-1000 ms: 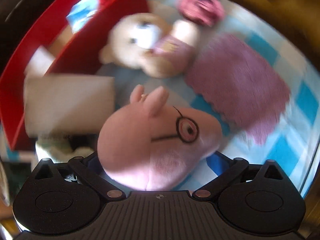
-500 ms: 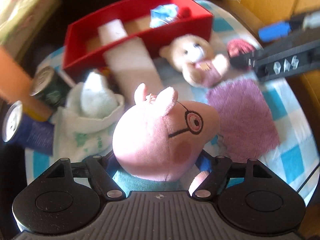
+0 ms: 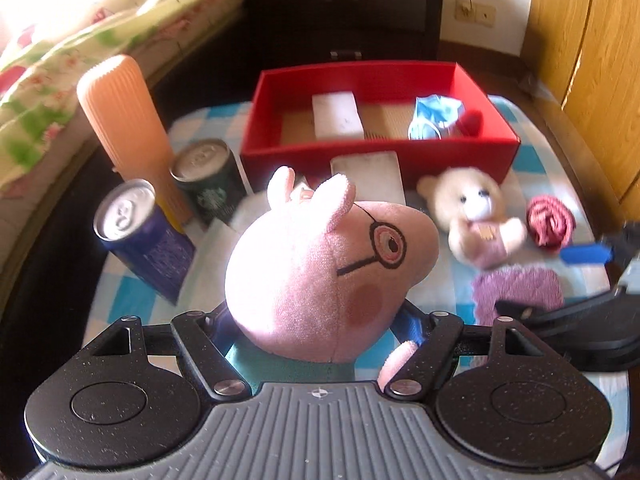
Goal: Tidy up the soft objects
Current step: 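Grasp the purple towel with the right gripper while the left holds the pig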
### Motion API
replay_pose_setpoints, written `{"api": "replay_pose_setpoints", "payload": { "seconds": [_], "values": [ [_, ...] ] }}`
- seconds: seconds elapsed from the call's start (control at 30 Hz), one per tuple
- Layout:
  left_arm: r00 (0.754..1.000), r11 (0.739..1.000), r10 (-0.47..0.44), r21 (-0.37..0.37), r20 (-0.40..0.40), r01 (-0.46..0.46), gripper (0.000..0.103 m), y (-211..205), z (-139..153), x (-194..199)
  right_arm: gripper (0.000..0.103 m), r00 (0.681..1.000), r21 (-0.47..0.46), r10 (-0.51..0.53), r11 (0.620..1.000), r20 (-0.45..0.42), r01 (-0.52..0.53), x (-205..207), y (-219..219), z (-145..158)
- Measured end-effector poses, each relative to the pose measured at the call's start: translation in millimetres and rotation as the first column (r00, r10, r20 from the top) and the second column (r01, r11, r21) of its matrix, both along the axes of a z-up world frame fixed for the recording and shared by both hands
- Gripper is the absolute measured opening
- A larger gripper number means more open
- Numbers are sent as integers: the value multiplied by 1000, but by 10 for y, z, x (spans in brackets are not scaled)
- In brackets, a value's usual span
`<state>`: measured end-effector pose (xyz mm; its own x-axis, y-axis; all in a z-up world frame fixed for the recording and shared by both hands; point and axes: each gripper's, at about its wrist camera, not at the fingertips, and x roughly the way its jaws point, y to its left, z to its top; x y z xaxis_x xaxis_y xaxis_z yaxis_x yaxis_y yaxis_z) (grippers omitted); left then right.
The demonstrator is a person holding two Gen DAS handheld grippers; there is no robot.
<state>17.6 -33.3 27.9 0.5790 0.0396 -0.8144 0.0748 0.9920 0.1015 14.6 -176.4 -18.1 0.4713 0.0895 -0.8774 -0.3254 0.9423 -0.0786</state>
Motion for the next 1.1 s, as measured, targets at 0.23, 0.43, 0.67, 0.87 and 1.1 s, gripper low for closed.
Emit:
{"api": "replay_pose_setpoints", "payload": {
  "seconds": [0.23,0.43,0.67,0.87,1.1],
  "values": [
    [999,999,24,-23,29,-23,74,5,57,-21,59,1000,24,-4,1000,-27,5,-88,35,-81],
    [1000,995,31,-100,4,-30,74,54,91,6,59,999,23,-18,1000,-34,18,-118,-13,-97],
    [999,984,50,-171,9,-48,74,155,203,69,59,997,36,-66,997,-48,68,-103,-190,-100],
    [1000,979,15,-201,4,-14,74,78,222,56,59,992,44,-82,995,-95,87,-86,-139,-219],
    [1000,977,-23,-211,-12,20,74,39,190,62,70,987,45,-122,991,-100,127,3,-47,-329]
  ]
}}
